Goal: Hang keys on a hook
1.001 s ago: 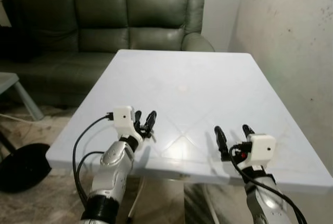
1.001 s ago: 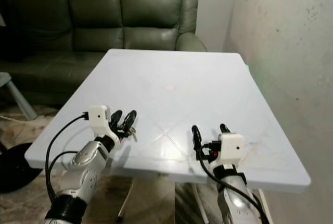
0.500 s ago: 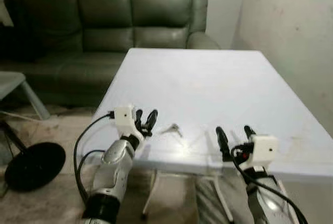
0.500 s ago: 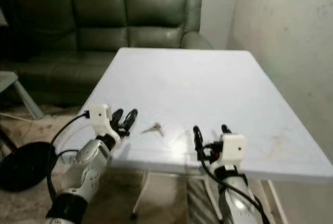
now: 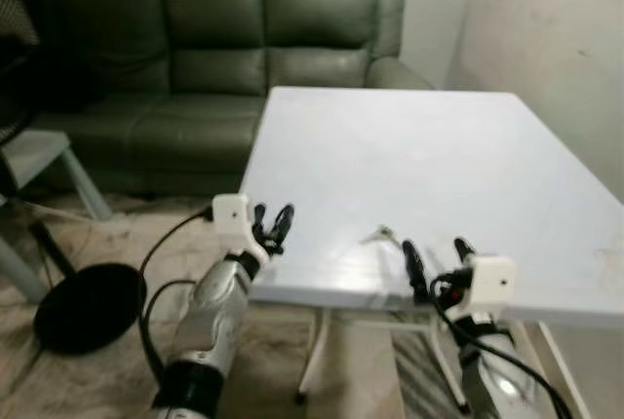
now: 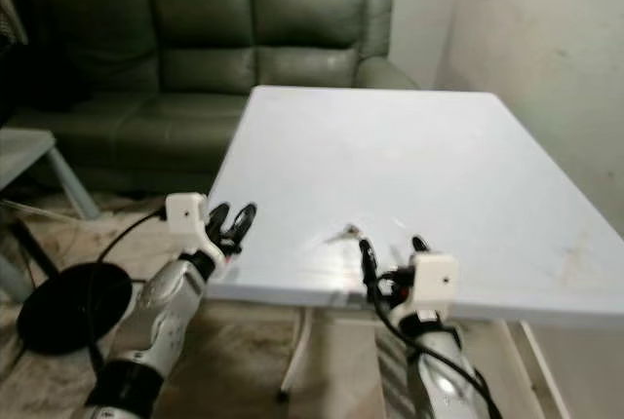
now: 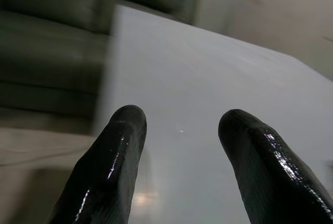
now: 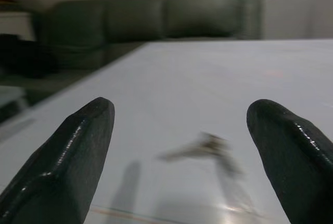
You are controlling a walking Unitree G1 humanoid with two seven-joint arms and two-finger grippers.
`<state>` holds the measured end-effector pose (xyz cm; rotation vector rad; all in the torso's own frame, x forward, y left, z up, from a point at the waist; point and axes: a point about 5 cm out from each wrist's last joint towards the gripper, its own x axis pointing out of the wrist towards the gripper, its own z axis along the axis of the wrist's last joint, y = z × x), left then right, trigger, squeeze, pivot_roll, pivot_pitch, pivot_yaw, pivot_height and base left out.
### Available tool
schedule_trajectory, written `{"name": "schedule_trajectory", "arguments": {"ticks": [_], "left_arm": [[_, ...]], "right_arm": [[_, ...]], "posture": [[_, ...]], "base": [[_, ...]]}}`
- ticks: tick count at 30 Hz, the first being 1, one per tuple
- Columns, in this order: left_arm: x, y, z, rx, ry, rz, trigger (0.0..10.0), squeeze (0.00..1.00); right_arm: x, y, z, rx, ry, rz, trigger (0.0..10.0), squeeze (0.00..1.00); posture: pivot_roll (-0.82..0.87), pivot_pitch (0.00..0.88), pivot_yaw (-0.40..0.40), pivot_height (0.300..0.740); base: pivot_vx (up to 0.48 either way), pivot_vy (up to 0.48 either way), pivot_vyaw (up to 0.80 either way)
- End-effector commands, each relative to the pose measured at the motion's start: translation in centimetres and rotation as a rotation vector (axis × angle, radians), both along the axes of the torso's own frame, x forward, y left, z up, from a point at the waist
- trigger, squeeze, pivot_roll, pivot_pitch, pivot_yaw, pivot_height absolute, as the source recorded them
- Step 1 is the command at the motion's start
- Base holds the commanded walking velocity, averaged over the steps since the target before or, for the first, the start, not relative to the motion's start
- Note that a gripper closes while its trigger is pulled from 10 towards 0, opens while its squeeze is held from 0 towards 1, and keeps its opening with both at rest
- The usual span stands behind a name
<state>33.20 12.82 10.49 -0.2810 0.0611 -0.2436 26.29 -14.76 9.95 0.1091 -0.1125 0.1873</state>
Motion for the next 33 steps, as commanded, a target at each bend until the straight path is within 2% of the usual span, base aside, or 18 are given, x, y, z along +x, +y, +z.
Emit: {"name": "schedule_trajectory", "arguments": {"ticks": [1, 4, 9, 14, 20, 26, 33], "left_arm": [[0.1, -1.0, 0.2, -0.004, -0.008, -0.024, 10.0, 0.0], [0.1, -1.1, 0.3, -0.008, -0.007, -0.022, 10.0, 0.0], [0.0, -1.1, 0.3, 0.001, 0.003, -0.023, 10.0, 0.0], [-0.3, -1.4, 0.3, 0.022, 0.001, -0.049, 10.0, 0.0], [-1.1, -2.4, 0.3, 0.034, -0.002, -0.103, 10.0, 0.0], [-2.1, -3.4, 0.4, 0.048, -0.005, -0.151, 10.0, 0.0], [-3.6, -4.7, 0.5, 0.037, 0.005, -0.198, 10.0, 0.0]], "right_arm": [[0.0, -0.8, 0.1, -0.008, 0.013, -0.024, 10.0, 0.0], [0.2, -0.9, -0.1, -0.007, 0.042, -0.044, 10.0, 0.0], [0.9, -2.1, -0.8, -0.023, 0.129, -0.126, 10.0, 0.0], [1.9, -3.4, -0.3, -0.099, 0.117, -0.167, 10.0, 0.0], [3.3, -3.6, 1.1, -0.203, 0.046, -0.077, 10.0, 0.0], [4.9, -3.4, 2.2, -0.172, 0.041, -0.016, 10.0, 0.0], [6.6, -1.5, 3.8, -0.148, 0.023, 0.136, 10.0, 0.0]], "posture": [[-0.03, 0.0, 0.001, 0.74], [-0.03, 0.0, 0.0, 0.74], [-0.02, 0.0, 0.0, 0.74], [-0.01, 0.0, 0.0, 0.74], [0.01, 0.002, -0.005, 0.74], [0.02, 0.034, -0.007, 0.74], [0.04, 0.081, -0.023, 0.74]], "base": [[0.0, 0.0, 0.0], [0.0, 0.0, 0.0], [0.0, 0.0, 0.0], [0.0, 0.0, 0.0], [0.0, 0.0, 0.0], [0.0, 0.0, 0.0], [0.0, 0.0, 0.0]]}}
